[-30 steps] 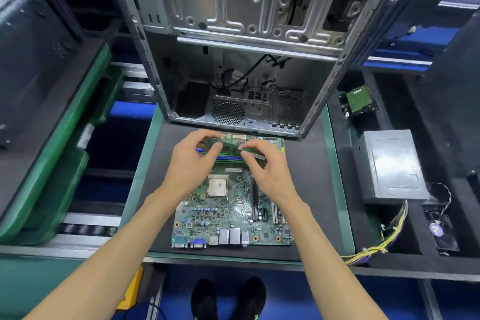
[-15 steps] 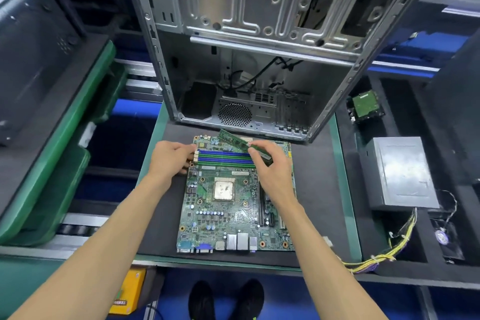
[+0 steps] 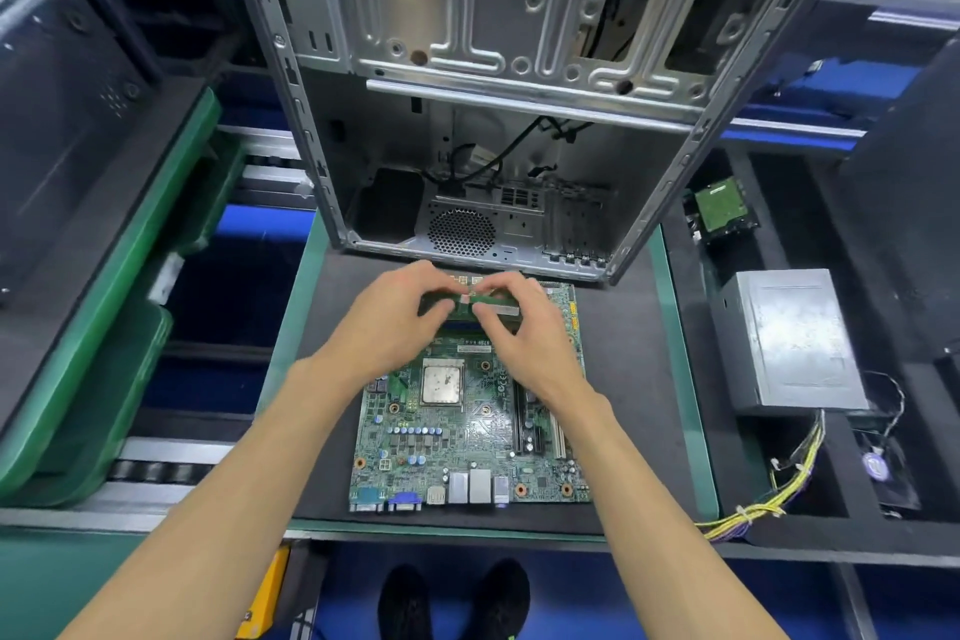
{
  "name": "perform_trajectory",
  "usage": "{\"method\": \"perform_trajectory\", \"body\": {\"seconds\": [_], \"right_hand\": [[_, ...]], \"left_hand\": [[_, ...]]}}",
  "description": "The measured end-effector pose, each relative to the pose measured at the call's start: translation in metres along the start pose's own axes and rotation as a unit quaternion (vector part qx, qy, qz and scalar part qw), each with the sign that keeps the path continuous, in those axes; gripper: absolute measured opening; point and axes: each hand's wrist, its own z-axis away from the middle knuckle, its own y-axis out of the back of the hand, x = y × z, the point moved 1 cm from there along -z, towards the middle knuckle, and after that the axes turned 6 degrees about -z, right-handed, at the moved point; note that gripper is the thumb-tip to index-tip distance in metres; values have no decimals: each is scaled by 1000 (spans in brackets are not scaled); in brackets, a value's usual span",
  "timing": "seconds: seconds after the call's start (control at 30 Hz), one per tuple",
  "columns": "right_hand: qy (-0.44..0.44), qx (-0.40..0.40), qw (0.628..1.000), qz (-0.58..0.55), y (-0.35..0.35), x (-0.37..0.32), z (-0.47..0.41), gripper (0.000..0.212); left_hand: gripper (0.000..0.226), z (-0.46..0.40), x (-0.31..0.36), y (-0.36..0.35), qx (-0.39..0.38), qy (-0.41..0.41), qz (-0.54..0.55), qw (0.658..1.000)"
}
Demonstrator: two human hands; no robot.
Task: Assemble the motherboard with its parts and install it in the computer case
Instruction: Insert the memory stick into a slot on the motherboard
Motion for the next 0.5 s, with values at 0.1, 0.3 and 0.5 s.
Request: {"method": "perform_trajectory", "body": {"seconds": [0.1,0.3,0.5], "right_hand": [[-29,114,993,-17,13,2,0,23],[-172,118,967,149,29,32,1,18],[-173,150,968,100,24,27,1,12]], "left_hand": [[18,4,-10,2,60,56,40,996],[22,7,-26,2,142,163,123,969],[19,5,-26,-2,133,185,136,964]]}}
